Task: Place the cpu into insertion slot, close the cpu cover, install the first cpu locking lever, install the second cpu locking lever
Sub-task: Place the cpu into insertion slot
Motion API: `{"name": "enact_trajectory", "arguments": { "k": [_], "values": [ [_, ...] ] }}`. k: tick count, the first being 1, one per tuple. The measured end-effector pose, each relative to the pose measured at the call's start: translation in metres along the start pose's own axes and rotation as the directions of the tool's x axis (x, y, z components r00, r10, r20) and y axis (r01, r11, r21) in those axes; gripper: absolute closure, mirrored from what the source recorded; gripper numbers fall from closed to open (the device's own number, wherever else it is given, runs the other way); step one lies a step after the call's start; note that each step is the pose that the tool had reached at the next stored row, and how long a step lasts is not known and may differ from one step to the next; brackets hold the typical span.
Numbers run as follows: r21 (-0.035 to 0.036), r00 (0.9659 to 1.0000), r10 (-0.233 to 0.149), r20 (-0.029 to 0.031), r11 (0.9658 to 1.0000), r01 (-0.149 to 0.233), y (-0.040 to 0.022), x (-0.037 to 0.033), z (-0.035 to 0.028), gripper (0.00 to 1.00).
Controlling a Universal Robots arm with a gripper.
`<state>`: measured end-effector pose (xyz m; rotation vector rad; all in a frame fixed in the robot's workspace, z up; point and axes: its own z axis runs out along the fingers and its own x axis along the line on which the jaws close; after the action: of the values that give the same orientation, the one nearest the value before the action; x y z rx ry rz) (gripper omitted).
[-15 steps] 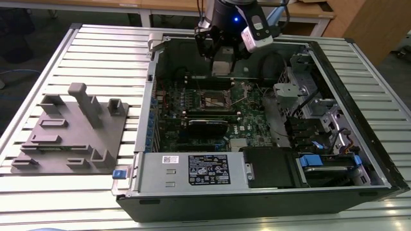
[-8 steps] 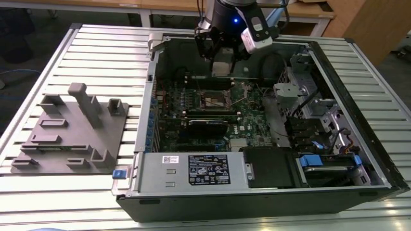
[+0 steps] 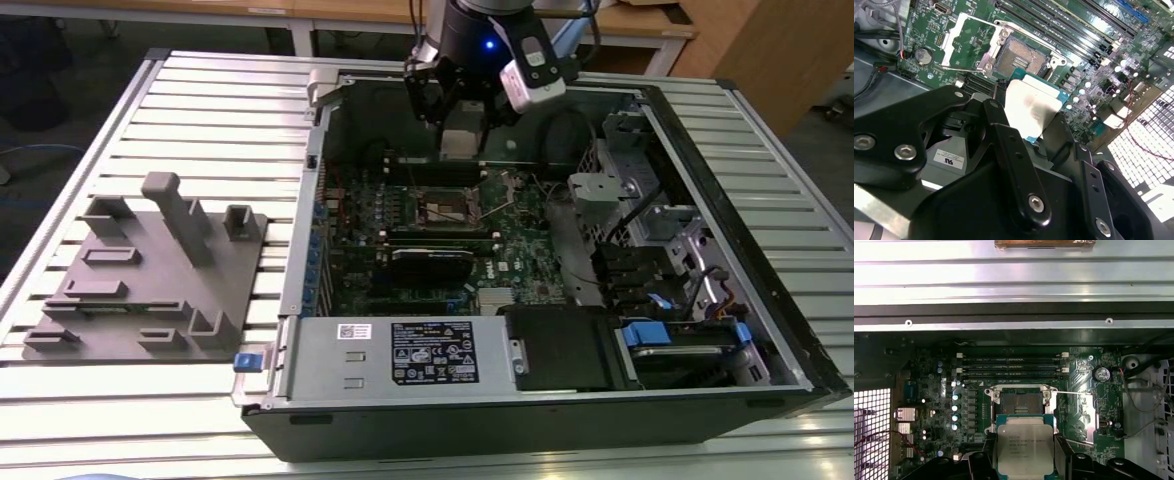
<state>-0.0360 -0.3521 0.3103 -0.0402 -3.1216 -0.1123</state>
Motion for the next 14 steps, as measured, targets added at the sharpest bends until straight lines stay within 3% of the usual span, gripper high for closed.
{"name": "enact_trajectory", "arguments": {
  "k": [14],
  "values": [
    [0.0015, 1.0000, 0.000, -0.0002, 1.0000, 0.000, -0.0004, -0.0001, 0.0058, 0.46]
  ]
}}
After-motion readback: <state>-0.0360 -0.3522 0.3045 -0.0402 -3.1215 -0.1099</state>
